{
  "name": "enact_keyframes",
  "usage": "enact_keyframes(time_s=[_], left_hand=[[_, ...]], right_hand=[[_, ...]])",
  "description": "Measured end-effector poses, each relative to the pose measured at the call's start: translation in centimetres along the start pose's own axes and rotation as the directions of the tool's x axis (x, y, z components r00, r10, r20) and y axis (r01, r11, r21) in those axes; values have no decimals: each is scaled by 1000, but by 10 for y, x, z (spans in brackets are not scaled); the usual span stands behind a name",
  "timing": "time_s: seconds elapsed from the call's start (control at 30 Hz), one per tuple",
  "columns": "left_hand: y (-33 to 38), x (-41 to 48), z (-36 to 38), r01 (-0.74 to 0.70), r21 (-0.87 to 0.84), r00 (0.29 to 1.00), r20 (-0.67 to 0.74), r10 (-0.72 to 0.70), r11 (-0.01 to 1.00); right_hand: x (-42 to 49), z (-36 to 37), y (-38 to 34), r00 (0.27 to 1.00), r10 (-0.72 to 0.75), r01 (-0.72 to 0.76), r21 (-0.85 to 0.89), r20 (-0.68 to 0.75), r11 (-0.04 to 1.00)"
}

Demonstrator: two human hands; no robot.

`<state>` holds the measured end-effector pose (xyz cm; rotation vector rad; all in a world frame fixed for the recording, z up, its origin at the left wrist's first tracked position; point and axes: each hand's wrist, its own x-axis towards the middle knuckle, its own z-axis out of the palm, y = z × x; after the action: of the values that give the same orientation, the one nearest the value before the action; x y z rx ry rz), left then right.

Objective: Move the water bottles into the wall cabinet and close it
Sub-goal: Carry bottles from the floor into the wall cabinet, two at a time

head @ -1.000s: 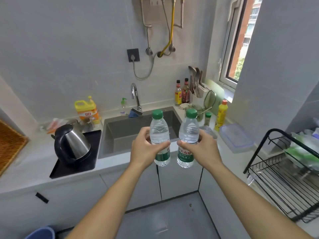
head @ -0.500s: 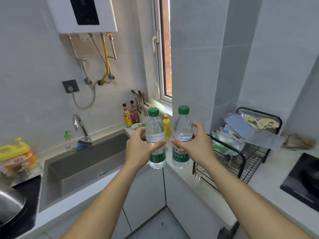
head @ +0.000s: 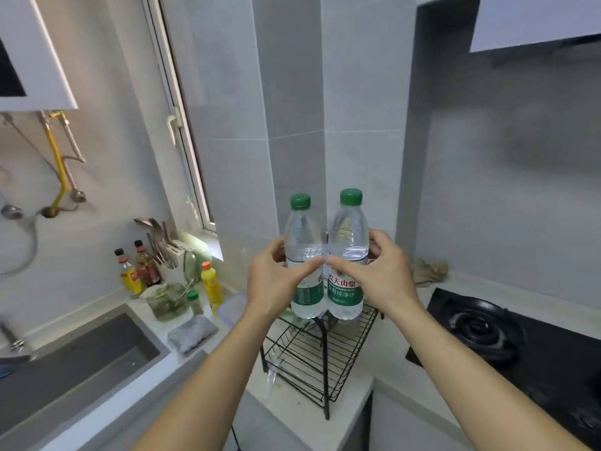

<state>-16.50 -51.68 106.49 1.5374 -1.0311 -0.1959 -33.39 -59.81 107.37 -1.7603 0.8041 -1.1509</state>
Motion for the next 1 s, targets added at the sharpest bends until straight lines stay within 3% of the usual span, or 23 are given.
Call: enact_keyframes(time_s=[0.27, 0.57, 0.8, 1.0], left_hand=[[43, 17, 114, -52, -146, 982, 173, 77, 988], [79, 33, 216, -100, -305, 903, 371, 215, 947], [113, 44, 284, -87, -422, 770, 546, 329, 902], [145, 32, 338, -62, -516, 653, 626, 426, 854]], right_hand=[[18, -106, 8, 969, 15, -30, -54, -248, 998], [16, -189, 21, 878, 12, -99, -159, -478, 982], [6, -238, 17, 739, 3, -194, -208, -674, 959], [-23, -276, 8, 578, -43, -284, -250, -815, 926]])
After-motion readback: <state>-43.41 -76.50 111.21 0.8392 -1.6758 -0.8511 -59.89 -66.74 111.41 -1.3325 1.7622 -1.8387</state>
